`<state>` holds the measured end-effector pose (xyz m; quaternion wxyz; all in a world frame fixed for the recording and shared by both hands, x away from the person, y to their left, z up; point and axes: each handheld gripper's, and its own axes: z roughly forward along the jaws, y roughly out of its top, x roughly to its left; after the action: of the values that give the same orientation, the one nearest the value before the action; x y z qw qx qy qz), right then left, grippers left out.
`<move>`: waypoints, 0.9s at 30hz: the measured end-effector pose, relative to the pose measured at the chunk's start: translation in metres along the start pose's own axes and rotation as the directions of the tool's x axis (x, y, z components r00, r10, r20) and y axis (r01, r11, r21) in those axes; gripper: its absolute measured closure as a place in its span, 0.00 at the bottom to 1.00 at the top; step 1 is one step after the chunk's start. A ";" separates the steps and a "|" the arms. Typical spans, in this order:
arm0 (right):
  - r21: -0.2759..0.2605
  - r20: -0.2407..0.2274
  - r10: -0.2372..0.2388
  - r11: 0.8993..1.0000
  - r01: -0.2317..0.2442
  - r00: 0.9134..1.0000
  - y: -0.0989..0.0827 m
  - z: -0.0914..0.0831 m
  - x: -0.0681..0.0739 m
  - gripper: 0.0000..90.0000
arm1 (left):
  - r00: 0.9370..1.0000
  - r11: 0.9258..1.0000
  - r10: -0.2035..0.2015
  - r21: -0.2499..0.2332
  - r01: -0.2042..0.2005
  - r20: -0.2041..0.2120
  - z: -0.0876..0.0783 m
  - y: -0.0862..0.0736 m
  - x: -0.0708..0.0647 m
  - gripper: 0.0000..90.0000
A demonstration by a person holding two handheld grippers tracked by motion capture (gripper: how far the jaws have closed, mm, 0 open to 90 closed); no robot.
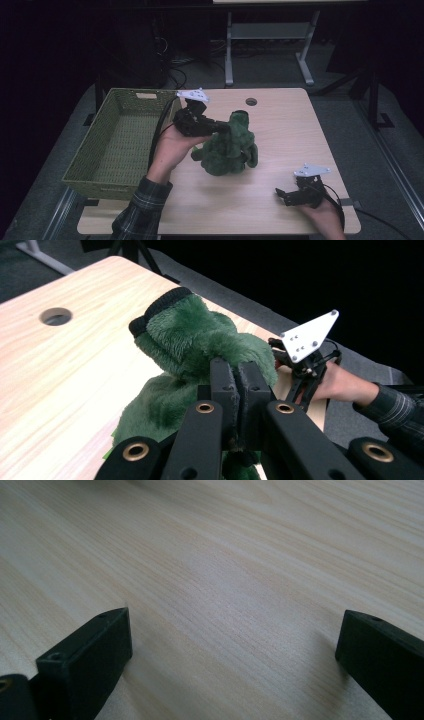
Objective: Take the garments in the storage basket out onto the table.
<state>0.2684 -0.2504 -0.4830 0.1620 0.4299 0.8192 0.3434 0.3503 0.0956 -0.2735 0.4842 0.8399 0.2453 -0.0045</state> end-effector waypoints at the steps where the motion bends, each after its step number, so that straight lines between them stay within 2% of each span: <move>1: 0.000 0.000 0.000 1.000 0.000 1.000 0.000 0.000 0.000 0.01 | 1.000 1.000 -0.001 0.000 0.001 0.007 0.004 0.000 -0.002 0.98; 7: 0.000 -0.001 0.001 1.000 -0.001 1.000 0.000 0.000 0.000 0.01 | 0.999 0.999 0.018 0.041 -0.020 0.038 0.031 -0.003 -0.012 0.98; 11: 0.000 -0.001 0.002 1.000 -0.002 1.000 0.000 0.000 0.000 0.01 | 0.999 0.999 0.004 0.046 -0.006 0.051 0.048 -0.010 -0.015 0.98; 13: 0.000 -0.001 0.002 1.000 -0.002 1.000 0.000 0.000 0.000 0.01 | 0.998 0.999 -0.017 0.041 0.014 0.054 0.056 -0.015 -0.016 0.98; 15: -0.001 0.000 0.000 1.000 0.000 1.000 0.000 0.000 0.000 0.01 | 0.998 0.999 -0.022 0.040 0.020 0.054 0.064 -0.020 -0.015 0.98; 19: -0.003 0.000 -0.004 1.000 0.004 1.000 0.000 0.000 0.000 0.01 | 0.998 0.997 -0.042 0.069 0.038 0.056 0.083 -0.034 -0.010 0.98; 22: 0.000 0.000 -0.002 1.000 0.002 1.000 0.000 0.000 0.000 0.01 | 0.996 0.994 -0.070 0.085 0.065 0.060 0.093 -0.044 -0.006 0.97; 27: 0.000 0.000 -0.001 1.000 0.001 1.000 0.000 0.000 0.000 0.01 | 0.996 0.991 -0.085 0.111 0.080 0.042 0.109 -0.062 0.003 0.97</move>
<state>0.2684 -0.2506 -0.4830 0.1620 0.4294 0.8195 0.3433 0.3525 0.0330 -0.3826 0.4423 0.8540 0.2678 -0.0573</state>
